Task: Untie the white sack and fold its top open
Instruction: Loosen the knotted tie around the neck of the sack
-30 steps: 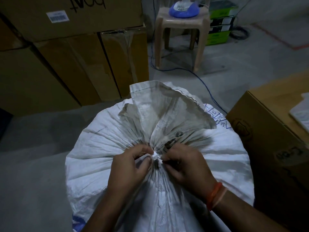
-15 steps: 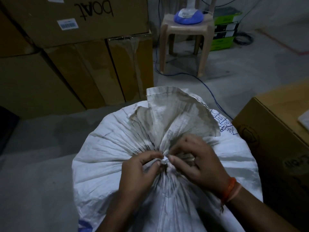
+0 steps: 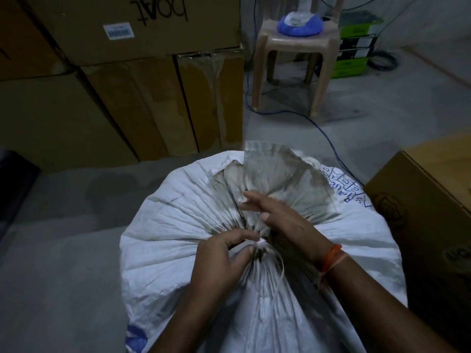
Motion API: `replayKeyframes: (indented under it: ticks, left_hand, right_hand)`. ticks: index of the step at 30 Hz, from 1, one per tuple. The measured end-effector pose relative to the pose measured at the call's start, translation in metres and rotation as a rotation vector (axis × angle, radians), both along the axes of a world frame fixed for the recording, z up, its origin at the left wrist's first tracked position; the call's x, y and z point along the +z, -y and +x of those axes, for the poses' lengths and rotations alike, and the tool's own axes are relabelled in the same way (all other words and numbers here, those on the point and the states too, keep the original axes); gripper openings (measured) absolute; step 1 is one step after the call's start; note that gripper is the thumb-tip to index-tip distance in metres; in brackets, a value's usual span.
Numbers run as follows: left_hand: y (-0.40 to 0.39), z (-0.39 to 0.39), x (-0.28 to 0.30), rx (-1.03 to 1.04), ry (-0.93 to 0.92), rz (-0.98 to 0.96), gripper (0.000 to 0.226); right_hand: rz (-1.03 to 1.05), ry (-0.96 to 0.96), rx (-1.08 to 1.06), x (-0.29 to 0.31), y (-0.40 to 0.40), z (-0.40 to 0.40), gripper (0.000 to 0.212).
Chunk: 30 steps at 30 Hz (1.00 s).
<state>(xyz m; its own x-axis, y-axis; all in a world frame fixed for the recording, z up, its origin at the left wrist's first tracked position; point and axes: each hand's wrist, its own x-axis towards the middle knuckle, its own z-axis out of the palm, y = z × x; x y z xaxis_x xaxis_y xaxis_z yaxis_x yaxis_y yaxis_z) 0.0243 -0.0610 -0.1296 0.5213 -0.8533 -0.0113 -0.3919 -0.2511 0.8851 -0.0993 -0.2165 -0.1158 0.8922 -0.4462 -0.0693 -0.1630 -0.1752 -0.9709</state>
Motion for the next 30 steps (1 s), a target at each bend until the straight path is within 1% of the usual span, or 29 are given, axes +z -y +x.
replayKeyframes:
  ticks: [2, 3, 4, 8, 11, 12, 13, 15, 16, 18, 19, 21, 23, 24, 26, 29, 30]
  left_hand:
    - [0.000, 0.000, -0.002, 0.008, 0.014, 0.006, 0.018]
    - [0.000, 0.000, -0.003, 0.016, 0.011, 0.015, 0.020]
    - [0.000, 0.000, -0.004, 0.020, 0.008, 0.029, 0.021]
    - [-0.001, -0.001, -0.005, 0.023, 0.007, 0.074, 0.023]
    - [0.000, 0.000, -0.004, 0.024, 0.011, 0.071, 0.023]
    - [0.000, -0.001, -0.004, 0.024, 0.013, 0.064, 0.024]
    - [0.000, -0.001, -0.003, 0.024, 0.014, 0.057, 0.024]
    - [0.000, -0.002, -0.001, 0.020, 0.011, 0.036, 0.025]
    - [-0.001, -0.002, 0.000, 0.017, 0.010, 0.025, 0.026]
    - [-0.001, -0.003, 0.001, 0.020, 0.018, 0.010, 0.030]
    - [-0.001, -0.003, 0.001, 0.026, 0.027, 0.003, 0.029]
    - [-0.001, -0.004, 0.001, 0.038, 0.034, -0.006, 0.025]
    - [-0.001, -0.005, 0.000, 0.042, 0.038, -0.021, 0.024]
    - [0.000, -0.005, 0.000, 0.040, 0.048, -0.031, 0.024]
    - [-0.001, -0.007, -0.002, 0.034, 0.064, -0.049, 0.024]
    - [-0.002, -0.005, -0.003, 0.030, 0.078, -0.063, 0.026]
    - [-0.002, -0.004, -0.003, 0.032, 0.076, -0.067, 0.028]
  right_hand:
    - [0.324, 0.036, -0.065, -0.009, -0.004, 0.002, 0.050]
    - [0.427, 0.050, -0.094, -0.013, -0.005, 0.003, 0.051]
    - [0.476, 0.050, -0.116, -0.015, -0.006, 0.004, 0.053]
    - [0.453, 0.004, -0.148, -0.016, -0.004, 0.005, 0.062]
    - [0.424, 0.001, -0.142, -0.015, -0.003, 0.004, 0.053]
    - [0.376, -0.001, -0.124, -0.014, -0.003, 0.004, 0.046]
    - [0.285, -0.004, -0.103, -0.011, -0.002, 0.002, 0.041]
    - [0.017, 0.012, -0.117, -0.003, -0.002, -0.004, 0.044]
    - [-0.132, 0.031, -0.159, 0.004, -0.004, -0.009, 0.042]
    - [-0.363, 0.049, -0.225, 0.015, -0.009, -0.023, 0.029]
    - [-0.399, 0.027, -0.207, 0.018, -0.013, -0.031, 0.025]
    - [-0.385, -0.089, -0.136, 0.019, -0.023, -0.046, 0.024]
    - [-0.393, -0.152, -0.177, 0.012, -0.028, -0.054, 0.020]
    - [-0.394, -0.156, -0.218, 0.008, -0.028, -0.056, 0.018]
    - [-0.434, -0.146, -0.267, 0.006, -0.029, -0.056, 0.021]
    - [-0.608, -0.094, -0.233, 0.003, -0.027, -0.054, 0.014]
    - [-0.667, -0.078, -0.208, 0.001, -0.026, -0.053, 0.014]
